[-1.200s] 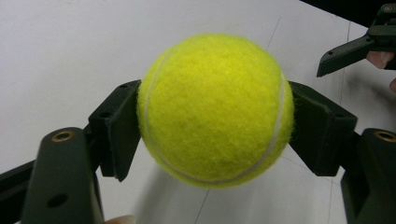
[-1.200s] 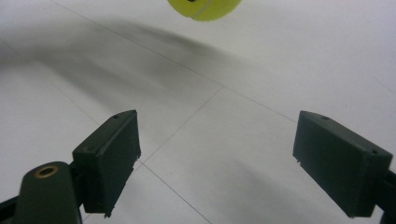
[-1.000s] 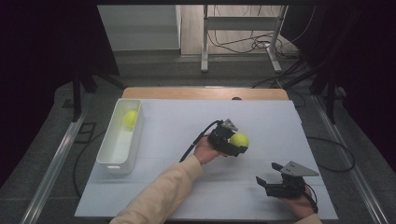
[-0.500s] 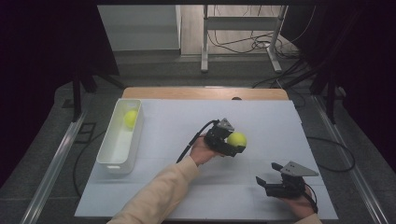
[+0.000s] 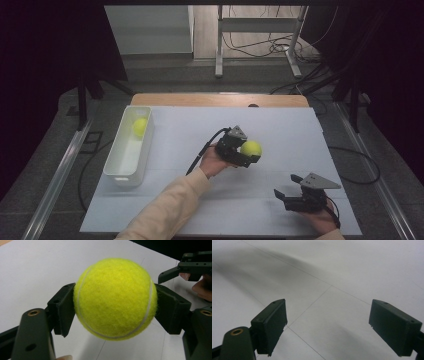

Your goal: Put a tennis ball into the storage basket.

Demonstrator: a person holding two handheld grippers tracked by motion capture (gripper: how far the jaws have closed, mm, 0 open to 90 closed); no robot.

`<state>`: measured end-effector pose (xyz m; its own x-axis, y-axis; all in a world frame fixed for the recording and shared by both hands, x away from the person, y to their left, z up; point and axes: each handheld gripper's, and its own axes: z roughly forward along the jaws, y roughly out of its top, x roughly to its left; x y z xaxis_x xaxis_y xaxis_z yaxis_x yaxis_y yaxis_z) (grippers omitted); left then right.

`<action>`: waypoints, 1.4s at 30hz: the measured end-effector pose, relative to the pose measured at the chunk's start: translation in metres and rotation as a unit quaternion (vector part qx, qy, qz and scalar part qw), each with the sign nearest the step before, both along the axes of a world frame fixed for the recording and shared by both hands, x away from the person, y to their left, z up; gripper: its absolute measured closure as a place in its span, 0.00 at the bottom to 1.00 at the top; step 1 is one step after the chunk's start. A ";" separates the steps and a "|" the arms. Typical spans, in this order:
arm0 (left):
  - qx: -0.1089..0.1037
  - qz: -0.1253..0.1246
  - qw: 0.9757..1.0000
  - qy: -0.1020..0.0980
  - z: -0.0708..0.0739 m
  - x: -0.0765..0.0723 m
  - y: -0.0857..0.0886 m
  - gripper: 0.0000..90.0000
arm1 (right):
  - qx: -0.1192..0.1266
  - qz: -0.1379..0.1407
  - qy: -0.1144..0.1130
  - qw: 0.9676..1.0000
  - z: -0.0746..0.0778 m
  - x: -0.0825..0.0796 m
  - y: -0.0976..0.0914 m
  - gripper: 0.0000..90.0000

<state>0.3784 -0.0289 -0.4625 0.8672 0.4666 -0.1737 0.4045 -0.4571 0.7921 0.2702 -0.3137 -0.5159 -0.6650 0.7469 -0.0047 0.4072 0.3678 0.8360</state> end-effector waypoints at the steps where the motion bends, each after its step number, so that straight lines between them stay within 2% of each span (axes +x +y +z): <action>1: -0.001 0.002 1.000 0.000 0.000 0.000 0.001 0.29 | 0.001 0.000 0.000 1.000 0.000 0.000 0.000 0.17; 23: -0.007 0.017 1.000 -0.016 0.010 -0.009 0.023 0.29 | 0.000 0.000 -0.002 1.000 0.000 0.000 0.000 0.17; 27: -0.018 0.021 1.000 -0.015 0.012 -0.010 0.029 0.28 | 0.000 -0.001 -0.001 1.000 0.000 0.000 0.000 0.17; 42: -0.027 0.039 0.999 -0.017 0.014 -0.019 0.049 0.29 | -0.003 -0.003 -0.002 1.000 0.000 0.000 0.001 0.17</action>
<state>0.3592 0.0197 -0.4482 0.8349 0.5232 -0.1708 0.4091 -0.3823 0.8286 0.2698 -0.3129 -0.5161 -0.6602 0.7510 -0.0113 0.4063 0.3698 0.8355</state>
